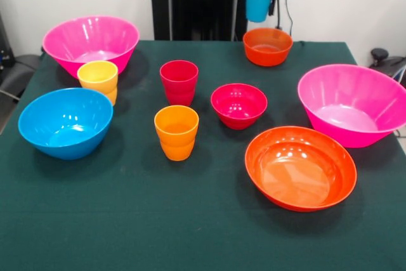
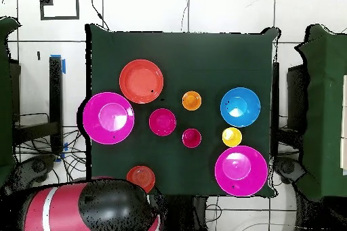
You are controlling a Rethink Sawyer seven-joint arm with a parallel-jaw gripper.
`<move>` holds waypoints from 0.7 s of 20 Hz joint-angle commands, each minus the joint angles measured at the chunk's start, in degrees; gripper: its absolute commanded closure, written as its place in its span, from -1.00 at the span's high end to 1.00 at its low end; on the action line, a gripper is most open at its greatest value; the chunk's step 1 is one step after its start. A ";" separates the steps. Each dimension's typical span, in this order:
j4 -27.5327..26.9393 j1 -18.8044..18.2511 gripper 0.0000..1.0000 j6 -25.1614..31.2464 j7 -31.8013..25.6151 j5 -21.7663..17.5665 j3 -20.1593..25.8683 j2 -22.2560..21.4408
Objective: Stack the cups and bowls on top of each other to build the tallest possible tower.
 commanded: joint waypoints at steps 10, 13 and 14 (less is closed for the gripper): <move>-14.02 1.34 -1.00 -5.02 12.21 4.49 7.28 8.50; -14.32 1.01 -1.00 -5.24 12.22 4.25 7.23 8.74; -14.48 0.82 -1.00 -5.20 12.21 4.10 7.26 8.89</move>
